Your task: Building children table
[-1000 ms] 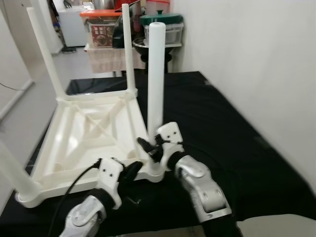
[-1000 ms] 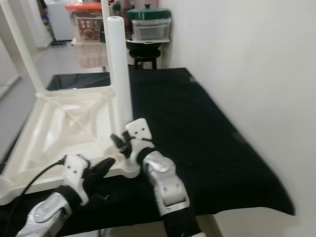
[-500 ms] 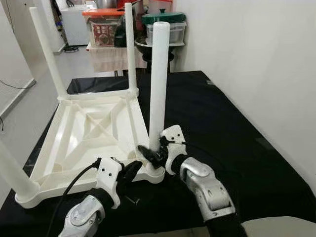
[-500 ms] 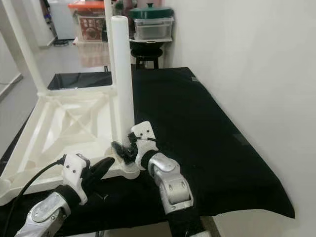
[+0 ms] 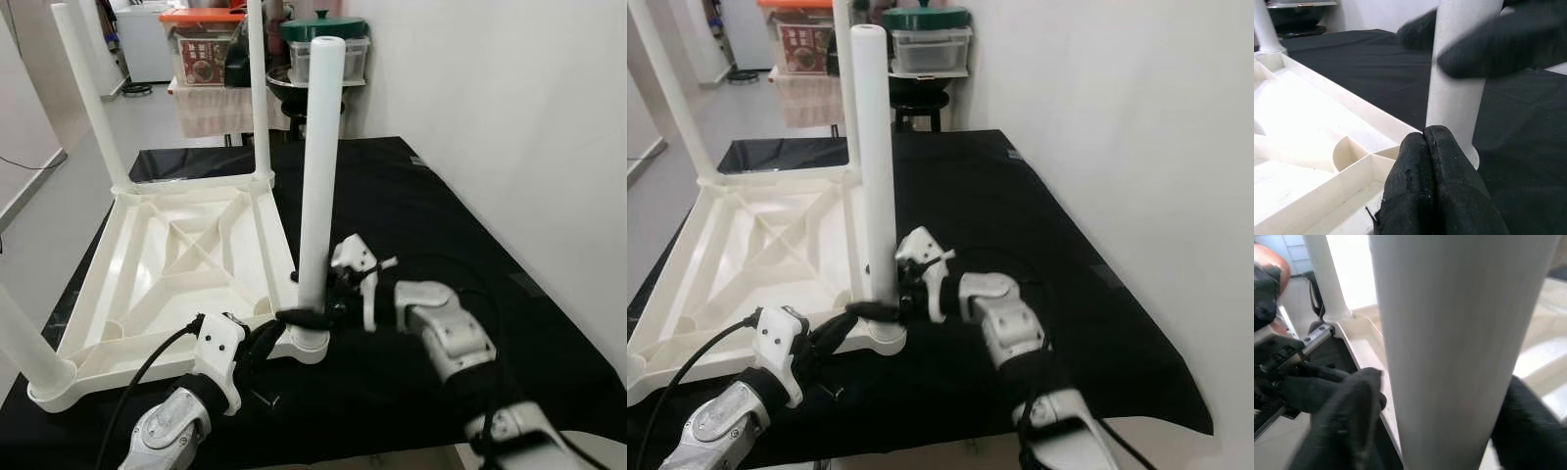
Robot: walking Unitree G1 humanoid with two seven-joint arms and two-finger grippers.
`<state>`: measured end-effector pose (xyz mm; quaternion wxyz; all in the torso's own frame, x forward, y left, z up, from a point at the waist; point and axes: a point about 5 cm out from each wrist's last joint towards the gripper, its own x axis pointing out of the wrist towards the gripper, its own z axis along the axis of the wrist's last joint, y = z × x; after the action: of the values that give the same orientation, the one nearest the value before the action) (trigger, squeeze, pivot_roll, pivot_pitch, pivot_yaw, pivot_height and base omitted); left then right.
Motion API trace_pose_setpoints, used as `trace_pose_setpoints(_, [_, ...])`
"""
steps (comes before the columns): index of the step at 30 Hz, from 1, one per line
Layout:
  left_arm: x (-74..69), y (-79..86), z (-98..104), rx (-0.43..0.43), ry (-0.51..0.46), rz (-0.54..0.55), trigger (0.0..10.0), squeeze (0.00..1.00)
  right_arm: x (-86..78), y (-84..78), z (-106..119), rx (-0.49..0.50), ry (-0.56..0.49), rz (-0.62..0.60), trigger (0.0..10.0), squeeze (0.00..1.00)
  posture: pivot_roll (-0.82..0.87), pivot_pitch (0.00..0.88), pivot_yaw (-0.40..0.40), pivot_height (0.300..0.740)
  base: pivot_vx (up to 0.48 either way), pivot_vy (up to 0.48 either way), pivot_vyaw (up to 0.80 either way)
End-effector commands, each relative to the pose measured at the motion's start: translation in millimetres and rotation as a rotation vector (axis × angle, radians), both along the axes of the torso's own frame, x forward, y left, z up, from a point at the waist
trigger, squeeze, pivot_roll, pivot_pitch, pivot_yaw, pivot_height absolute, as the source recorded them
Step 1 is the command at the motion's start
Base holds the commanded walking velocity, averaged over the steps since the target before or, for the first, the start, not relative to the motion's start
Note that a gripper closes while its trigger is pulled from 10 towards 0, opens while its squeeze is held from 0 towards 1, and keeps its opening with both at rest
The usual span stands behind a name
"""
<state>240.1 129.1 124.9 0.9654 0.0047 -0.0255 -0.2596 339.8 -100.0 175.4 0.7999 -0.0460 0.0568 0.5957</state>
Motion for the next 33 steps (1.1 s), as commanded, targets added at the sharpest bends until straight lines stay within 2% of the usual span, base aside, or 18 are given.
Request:
trace_pose_setpoints(1, [-1.1,-0.1,-5,0.007,0.017,0.001,10.0,0.0,0.2,-1.6,-2,0.021,0.016,0.022,0.0,0.0,0.05,0.0,-0.057,0.74,0.0,0.0,0.0])
trace_pose_setpoints(6, [-3.5,-1.1,-5,0.012,0.016,-0.002,10.0,0.0,6.6,-9.7,-4,0.043,0.029,0.016,0.0,0.0,0.05,0.0,-0.05,0.74,0.0,0.0,0.0])
trace_pose_setpoints(14, [-6.7,-1.0,-4,0.016,0.015,-0.008,10.0,0.0,1.3,-11.3,-11,0.052,0.025,-0.015,0.0,0.0,0.04,0.0,-0.043,0.74,0.0,0.0,0.0])
trace_pose_setpoints(15, [-8.5,-0.6,-3,0.021,0.015,-0.012,10.0,0.0,-4.5,-10.1,-20,0.013,0.026,-0.117,0.0,0.0,0.04,0.0,-0.044,0.74,0.0,0.0,0.0])
trace_pose_setpoints(17, [-8.9,-0.4,-2,0.022,0.014,-0.012,10.0,0.0,-5.6,-9.9,-22,0.002,0.026,-0.143,0.0,0.0,0.04,0.0,-0.044,0.74,0.0,0.0,0.0])
trace_pose_setpoints(18, [-9.2,0.3,-2,0.023,0.014,-0.011,10.0,0.0,-6.8,-0.6,-30,-0.023,0.025,-0.34,0.0,0.0,0.04,0.0,-0.049,0.74,0.0,0.0,0.0])
trace_pose_setpoints(19, [-9.2,0.3,-2,0.023,0.014,-0.011,10.0,0.0,-6.8,-0.6,-30,-0.023,0.025,-0.34,0.0,0.0,0.04,0.0,-0.049,0.74,0.0,0.0,0.0])
trace_pose_setpoints(20, [-9.2,1.4,-2,0.024,0.014,-0.01,10.0,0.0,-7.8,5.1,-34,0.003,0.057,-0.615,0.0,0.0,0.03,0.0,-0.048,0.74,0.0,0.0,0.0])
trace_pose_setpoints(21, [-8.8,2.5,-1,0.023,0.014,-0.007,10.0,0.0,-24.8,22.0,-38,-0.088,0.006,-0.672,0.0,0.0,0.02,0.0,-0.039,0.74,0.0,0.0,0.0])
trace_pose_setpoints(23, [-8.8,2.5,-1,0.023,0.014,-0.007,10.0,0.0,-24.8,22.0,-38,-0.088,0.006,-0.672,0.0,0.0,0.02,0.0,-0.039,0.74,0.0,0.0,0.0])
trace_pose_setpoints(24, [-8.4,3.4,-1,0.023,0.014,-0.005,10.0,0.0,-37.8,33.8,-38,-0.138,-0.04,-0.687,0.0,0.0,0.02,0.0,-0.037,0.74,0.0,0.0,0.0])
trace_pose_setpoints(31, [-5.7,3.1,0,0.02,0.015,-0.013,10.0,0.0,-33.5,33.4,-44,-0.117,0.062,-0.668,0.0,0.0,0.02,0.0,-0.034,0.74,0.0,0.0,0.0])
trace_pose_setpoints(32, [-5.6,2.9,0,0.019,0.013,-0.006,10.0,0.0,-33.7,35.1,-43,-0.119,0.053,-0.647,2.2,0.0,0.03,0.0,-0.037,0.74,0.0,0.0,0.0])
trace_pose_setpoints(33, [-5.6,2.9,0,0.019,0.013,-0.006,10.0,0.0,-33.7,35.1,-43,-0.119,0.053,-0.647,2.2,0.0,0.03,0.0,-0.037,0.74,0.0,0.0,0.0])
